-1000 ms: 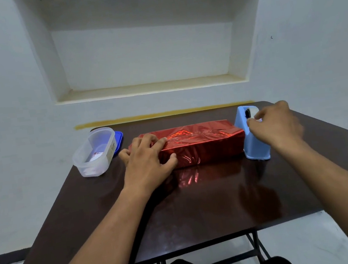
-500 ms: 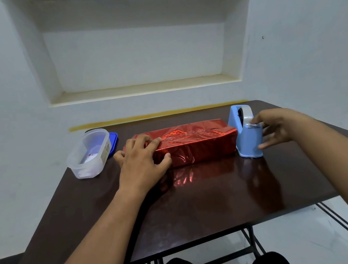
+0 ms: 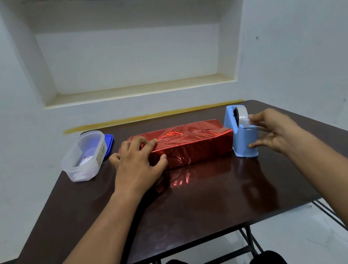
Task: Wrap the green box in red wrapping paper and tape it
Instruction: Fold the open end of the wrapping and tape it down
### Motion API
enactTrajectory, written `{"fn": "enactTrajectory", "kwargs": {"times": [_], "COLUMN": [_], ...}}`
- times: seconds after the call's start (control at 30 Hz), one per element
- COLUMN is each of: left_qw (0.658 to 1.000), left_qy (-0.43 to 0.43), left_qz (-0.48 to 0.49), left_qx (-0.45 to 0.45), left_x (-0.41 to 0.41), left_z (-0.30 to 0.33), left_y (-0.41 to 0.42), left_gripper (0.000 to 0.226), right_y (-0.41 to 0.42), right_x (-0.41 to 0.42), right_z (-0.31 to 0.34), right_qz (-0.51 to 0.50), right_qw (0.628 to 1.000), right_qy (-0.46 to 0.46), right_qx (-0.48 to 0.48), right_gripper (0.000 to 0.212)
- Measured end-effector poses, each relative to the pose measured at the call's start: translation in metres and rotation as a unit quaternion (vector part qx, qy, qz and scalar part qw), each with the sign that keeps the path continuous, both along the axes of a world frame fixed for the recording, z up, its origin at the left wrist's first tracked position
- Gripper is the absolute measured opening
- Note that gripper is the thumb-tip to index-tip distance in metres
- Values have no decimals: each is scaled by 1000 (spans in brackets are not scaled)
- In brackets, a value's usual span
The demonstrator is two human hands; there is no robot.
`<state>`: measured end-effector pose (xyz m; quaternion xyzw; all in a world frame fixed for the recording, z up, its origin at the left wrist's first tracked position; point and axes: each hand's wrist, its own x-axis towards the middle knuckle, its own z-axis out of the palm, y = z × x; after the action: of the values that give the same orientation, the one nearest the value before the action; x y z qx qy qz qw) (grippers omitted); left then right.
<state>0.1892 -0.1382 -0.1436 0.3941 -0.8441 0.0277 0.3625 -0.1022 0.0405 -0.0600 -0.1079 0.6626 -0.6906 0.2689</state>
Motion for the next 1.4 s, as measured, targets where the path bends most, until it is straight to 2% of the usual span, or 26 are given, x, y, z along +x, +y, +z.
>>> {"fn": "enactTrajectory", "kwargs": {"times": [0.23, 0.33, 0.43, 0.67, 0.9, 1.0, 1.07, 1.2, 1.33, 1.4], "left_qw": [1000, 1000, 1000, 1000, 1000, 1000, 1000, 1000, 998, 996], "left_qy": [-1, -2, -1, -2, -6, -6, -8, 8, 42, 66], "left_qz": [-1, -2, -2, -3, -4, -2, -3, -8, -31, -36], "left_qx": [4, 6, 6, 14, 19, 18, 20, 22, 38, 52], "left_x": [0, 0, 1, 2, 2, 2, 3, 4, 6, 8], "left_z": [1, 2, 2, 4, 5, 6, 6, 5, 5, 5], "left_y": [2, 3, 3, 5, 7, 7, 8, 7, 7, 7], "left_gripper": [57, 57, 57, 58, 58, 58, 59, 59, 60, 62], "right_y": [10, 9, 9, 12, 6, 11, 17, 30, 35, 32], "right_x": [13, 13, 14, 10, 4, 10, 16, 29, 54, 67], "right_z": [-7, -8, -14, -26, -23, -20, -21, -17, -5, 2], "right_qz": [19, 8, -5, -14, -44, -30, -18, -5, -8, 33], "right_qw": [999, 999, 1000, 999, 984, 948, 927, 936, 918, 918], "right_qy": [-27, -25, -16, 30, 119, 226, 277, 289, 363, 376], "right_qx": [-30, -34, -24, 26, 124, 221, 252, 202, 159, 121], "right_gripper": [33, 36, 45, 44, 38, 22, 24, 14, 16, 12]}}
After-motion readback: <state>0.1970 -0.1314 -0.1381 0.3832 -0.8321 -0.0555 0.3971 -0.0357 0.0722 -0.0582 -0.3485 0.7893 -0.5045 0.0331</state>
